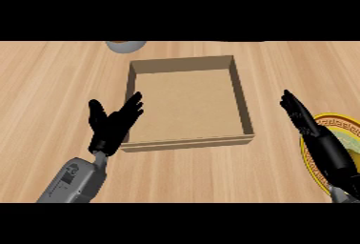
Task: Pick the lemon from the plate and place it in the cardboard box
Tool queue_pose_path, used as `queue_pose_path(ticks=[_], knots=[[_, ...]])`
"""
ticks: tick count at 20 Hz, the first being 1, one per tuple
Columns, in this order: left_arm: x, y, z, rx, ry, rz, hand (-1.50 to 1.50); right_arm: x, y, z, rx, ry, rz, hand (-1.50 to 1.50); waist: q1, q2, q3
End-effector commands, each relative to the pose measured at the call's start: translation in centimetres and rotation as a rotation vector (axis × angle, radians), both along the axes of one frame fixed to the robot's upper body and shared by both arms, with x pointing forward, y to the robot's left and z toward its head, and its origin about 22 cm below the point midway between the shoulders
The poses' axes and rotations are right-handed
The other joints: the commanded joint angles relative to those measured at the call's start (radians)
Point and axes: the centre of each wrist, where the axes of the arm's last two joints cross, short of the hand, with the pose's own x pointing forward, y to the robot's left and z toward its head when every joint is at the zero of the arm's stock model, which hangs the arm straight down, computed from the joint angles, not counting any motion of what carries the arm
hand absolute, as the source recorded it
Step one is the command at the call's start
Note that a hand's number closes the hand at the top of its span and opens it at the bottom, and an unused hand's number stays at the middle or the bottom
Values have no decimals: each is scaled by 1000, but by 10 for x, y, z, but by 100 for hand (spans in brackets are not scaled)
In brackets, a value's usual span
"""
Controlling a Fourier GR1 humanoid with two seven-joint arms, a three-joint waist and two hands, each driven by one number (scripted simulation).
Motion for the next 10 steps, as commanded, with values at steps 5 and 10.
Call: queue_pose_path(ticks=[5,10], knots=[[-4,83,25,346,-233,242,0,20,-100,32,326,-111,-476,-150,-11,-10,3],[-23,96,6,409,-234,275,0,-15,-180,-9,213,128,-1047,-150,-11,6,-2]])
